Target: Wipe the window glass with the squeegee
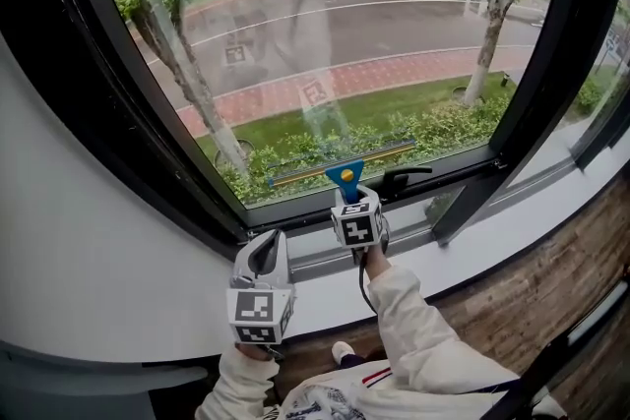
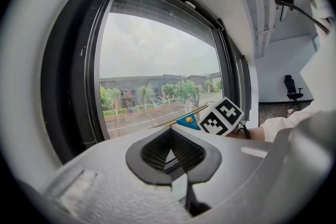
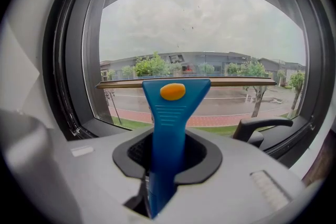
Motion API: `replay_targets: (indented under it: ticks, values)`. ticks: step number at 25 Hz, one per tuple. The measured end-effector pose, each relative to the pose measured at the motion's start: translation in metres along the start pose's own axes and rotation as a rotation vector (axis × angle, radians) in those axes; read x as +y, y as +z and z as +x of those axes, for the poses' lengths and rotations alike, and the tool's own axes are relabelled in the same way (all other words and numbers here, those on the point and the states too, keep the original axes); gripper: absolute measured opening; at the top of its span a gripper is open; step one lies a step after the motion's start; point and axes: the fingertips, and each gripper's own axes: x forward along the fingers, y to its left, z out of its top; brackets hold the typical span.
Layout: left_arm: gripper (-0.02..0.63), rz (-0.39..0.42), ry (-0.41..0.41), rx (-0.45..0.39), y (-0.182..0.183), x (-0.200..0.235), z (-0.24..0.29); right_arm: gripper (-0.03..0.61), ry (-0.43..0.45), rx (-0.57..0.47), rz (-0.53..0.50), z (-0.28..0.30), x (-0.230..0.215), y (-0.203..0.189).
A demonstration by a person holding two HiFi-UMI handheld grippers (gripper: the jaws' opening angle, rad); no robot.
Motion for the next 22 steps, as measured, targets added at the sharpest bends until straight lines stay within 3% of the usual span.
replay_targets:
  ticks: [13,22]
  values:
    - [0.000,-0.010,0.008,0.012,-0.002,-0.001,0.001,0.095,0.009,0.089,0.021,0.012,-0.003,-0.040]
    - [0.000,-0.016,0.008,0.016,-0.004,-0.002,0.001,0.095,0.004,0.098,0.005,0.011,-0.004,-0.043]
